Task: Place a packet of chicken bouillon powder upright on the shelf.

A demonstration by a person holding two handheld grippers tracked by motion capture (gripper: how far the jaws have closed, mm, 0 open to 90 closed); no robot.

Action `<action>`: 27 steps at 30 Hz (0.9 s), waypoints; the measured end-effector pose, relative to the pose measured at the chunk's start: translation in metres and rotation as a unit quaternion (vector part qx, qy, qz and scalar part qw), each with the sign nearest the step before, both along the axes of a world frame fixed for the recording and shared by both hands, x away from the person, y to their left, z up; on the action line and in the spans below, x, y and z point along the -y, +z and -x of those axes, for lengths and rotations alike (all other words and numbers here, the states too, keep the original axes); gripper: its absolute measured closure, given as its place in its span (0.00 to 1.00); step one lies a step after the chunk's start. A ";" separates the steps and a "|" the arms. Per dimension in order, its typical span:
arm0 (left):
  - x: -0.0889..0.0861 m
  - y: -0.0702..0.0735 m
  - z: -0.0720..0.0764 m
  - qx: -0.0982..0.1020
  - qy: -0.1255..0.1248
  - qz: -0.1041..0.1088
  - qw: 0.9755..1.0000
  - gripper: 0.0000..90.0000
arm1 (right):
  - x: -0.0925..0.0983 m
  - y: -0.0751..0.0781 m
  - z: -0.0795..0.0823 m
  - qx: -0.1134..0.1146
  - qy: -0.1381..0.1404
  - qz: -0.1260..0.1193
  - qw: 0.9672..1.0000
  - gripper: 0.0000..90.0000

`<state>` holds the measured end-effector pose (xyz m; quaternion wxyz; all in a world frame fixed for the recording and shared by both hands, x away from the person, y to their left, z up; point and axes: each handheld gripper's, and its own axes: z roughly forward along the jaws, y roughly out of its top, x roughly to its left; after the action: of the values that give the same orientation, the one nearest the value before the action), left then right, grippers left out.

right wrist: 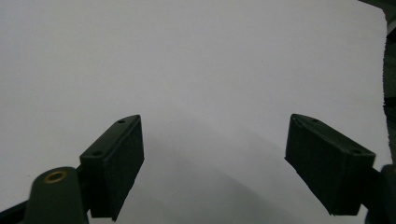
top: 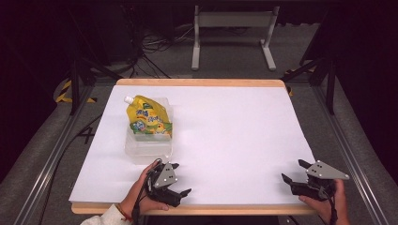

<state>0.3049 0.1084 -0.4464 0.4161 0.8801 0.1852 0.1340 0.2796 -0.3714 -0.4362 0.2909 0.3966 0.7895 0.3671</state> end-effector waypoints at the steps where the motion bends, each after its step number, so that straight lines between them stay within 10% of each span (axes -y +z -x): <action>1: -0.001 0.001 0.000 0.003 0.001 0.001 1.000 0.11 | -0.002 0.000 0.000 -0.002 0.001 0.003 1.000 0.21; 27: -0.007 0.003 -0.003 0.000 0.007 -0.003 1.000 0.11 | -0.011 -0.004 0.001 -0.004 0.025 0.016 1.000 0.21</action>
<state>0.3083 0.1157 -0.4434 0.4128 0.8799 0.1908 0.1376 0.2788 -0.3604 -0.4398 0.2852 0.3733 0.8060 0.3601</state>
